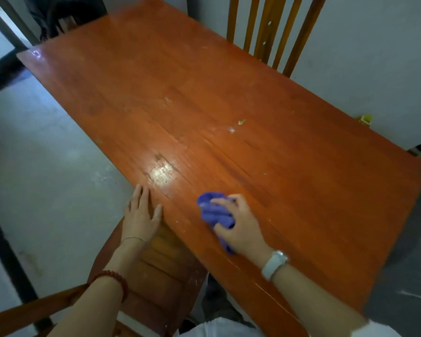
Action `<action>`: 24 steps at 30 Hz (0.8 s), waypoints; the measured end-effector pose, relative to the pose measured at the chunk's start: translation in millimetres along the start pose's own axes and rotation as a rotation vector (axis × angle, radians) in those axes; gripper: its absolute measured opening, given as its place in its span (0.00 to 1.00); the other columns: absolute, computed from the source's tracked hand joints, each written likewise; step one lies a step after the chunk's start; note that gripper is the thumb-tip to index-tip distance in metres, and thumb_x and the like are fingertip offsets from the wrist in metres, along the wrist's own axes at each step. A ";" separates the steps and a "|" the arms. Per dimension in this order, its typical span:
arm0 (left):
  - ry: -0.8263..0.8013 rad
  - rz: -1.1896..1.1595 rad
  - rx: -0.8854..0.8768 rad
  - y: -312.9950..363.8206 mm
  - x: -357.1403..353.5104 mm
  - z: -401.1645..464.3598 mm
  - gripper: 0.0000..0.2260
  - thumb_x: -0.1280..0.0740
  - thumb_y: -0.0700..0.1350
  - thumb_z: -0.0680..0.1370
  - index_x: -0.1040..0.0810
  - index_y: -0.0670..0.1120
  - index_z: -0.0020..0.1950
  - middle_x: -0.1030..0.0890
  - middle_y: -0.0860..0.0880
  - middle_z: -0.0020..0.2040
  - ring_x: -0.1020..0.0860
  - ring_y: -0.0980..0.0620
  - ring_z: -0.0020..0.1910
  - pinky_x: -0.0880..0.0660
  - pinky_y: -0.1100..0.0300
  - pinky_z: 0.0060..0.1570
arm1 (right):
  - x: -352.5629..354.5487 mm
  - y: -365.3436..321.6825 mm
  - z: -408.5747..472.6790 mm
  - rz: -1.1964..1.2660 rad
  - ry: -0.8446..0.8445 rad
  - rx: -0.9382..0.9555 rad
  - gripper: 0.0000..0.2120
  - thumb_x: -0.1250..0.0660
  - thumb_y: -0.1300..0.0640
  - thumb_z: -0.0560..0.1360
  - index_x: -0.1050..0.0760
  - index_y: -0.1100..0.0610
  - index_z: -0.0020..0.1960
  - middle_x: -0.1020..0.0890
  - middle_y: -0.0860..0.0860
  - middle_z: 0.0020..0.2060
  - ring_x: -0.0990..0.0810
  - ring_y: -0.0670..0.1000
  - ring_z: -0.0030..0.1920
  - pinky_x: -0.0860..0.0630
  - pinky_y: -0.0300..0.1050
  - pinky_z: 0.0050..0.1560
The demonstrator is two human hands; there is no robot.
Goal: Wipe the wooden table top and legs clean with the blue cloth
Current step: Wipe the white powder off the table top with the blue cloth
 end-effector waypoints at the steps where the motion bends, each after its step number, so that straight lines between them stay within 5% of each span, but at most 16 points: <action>1: -0.006 -0.001 -0.007 -2.0 0.2 -1.4 0.27 0.43 0.52 0.79 0.48 0.47 0.75 0.51 0.49 0.76 0.47 0.42 0.74 0.47 0.47 0.71 | 27.4 18.4 15.2 -0.050 0.191 -0.126 0.25 0.39 0.47 0.65 0.26 0.52 0.61 0.32 0.50 0.54 0.28 0.51 0.50 0.30 0.42 0.46; 3: -0.017 -0.024 -0.011 -3.6 1.0 -4.7 0.26 0.43 0.51 0.79 0.47 0.48 0.75 0.50 0.50 0.76 0.48 0.42 0.74 0.48 0.46 0.71 | 67.3 52.1 33.9 -0.158 0.463 -0.456 0.22 0.34 0.54 0.68 0.27 0.54 0.62 0.31 0.57 0.59 0.30 0.59 0.58 0.30 0.48 0.50; 5: -0.017 -0.038 -0.016 -3.9 3.9 -4.4 0.25 0.42 0.50 0.79 0.46 0.49 0.74 0.49 0.51 0.76 0.47 0.42 0.73 0.47 0.46 0.71 | 56.4 46.1 41.0 -0.264 0.440 -0.568 0.22 0.33 0.56 0.69 0.29 0.52 0.62 0.33 0.58 0.61 0.33 0.60 0.60 0.29 0.50 0.49; 10: 0.039 0.007 -0.076 -12.0 16.2 2.7 0.21 0.37 0.45 0.77 0.34 0.47 0.70 0.41 0.44 0.74 0.40 0.38 0.70 0.43 0.47 0.69 | -77.0 -51.6 -9.7 -0.032 -0.416 0.221 0.22 0.34 0.54 0.69 0.31 0.49 0.63 0.31 0.56 0.58 0.29 0.56 0.54 0.26 0.48 0.46; 13: 0.015 0.026 -0.053 -17.9 22.2 7.2 0.19 0.40 0.48 0.78 0.34 0.52 0.70 0.45 0.46 0.75 0.46 0.39 0.72 0.48 0.48 0.71 | -34.8 -31.6 35.7 -0.037 -0.094 0.122 0.24 0.37 0.50 0.67 0.30 0.51 0.62 0.30 0.55 0.55 0.26 0.57 0.52 0.26 0.47 0.46; 16: -0.010 -0.024 -0.043 -20.4 24.2 10.0 0.19 0.43 0.48 0.80 0.37 0.52 0.71 0.44 0.49 0.75 0.49 0.43 0.73 0.49 0.48 0.72 | 9.2 2.7 88.2 -0.195 0.266 -0.306 0.23 0.35 0.55 0.69 0.30 0.55 0.64 0.31 0.58 0.60 0.32 0.61 0.60 0.30 0.51 0.54; 18: 0.015 -0.112 -0.014 -23.5 27.0 10.4 0.19 0.43 0.45 0.80 0.37 0.49 0.72 0.38 0.48 0.73 0.46 0.43 0.73 0.48 0.49 0.71 | -18.4 -16.3 96.2 -0.283 0.123 -0.244 0.23 0.35 0.56 0.69 0.31 0.54 0.64 0.32 0.58 0.62 0.33 0.61 0.61 0.30 0.52 0.56; 22: 0.099 -0.166 0.000 -32.8 39.6 17.8 0.16 0.41 0.38 0.78 0.30 0.40 0.67 0.32 0.41 0.69 0.36 0.40 0.69 0.45 0.52 0.68 | -97.6 -70.5 39.4 0.034 -0.620 0.228 0.19 0.36 0.56 0.71 0.28 0.55 0.62 0.30 0.56 0.55 0.31 0.56 0.54 0.29 0.52 0.50; 24: 0.113 -0.197 0.028 -36.6 47.6 23.5 0.16 0.39 0.38 0.78 0.29 0.39 0.66 0.31 0.39 0.68 0.34 0.39 0.68 0.43 0.51 0.68 | -79.1 -64.0 61.1 0.068 -0.472 0.236 0.22 0.40 0.49 0.68 0.27 0.54 0.60 0.30 0.51 0.50 0.30 0.53 0.51 0.31 0.46 0.48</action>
Point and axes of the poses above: each hand's wrist, its own z-axis towards the middle knuckle, its own x-axis out of the back of the hand, y = z × x, the point moved 6 cm from there along z, towards the middle knuckle
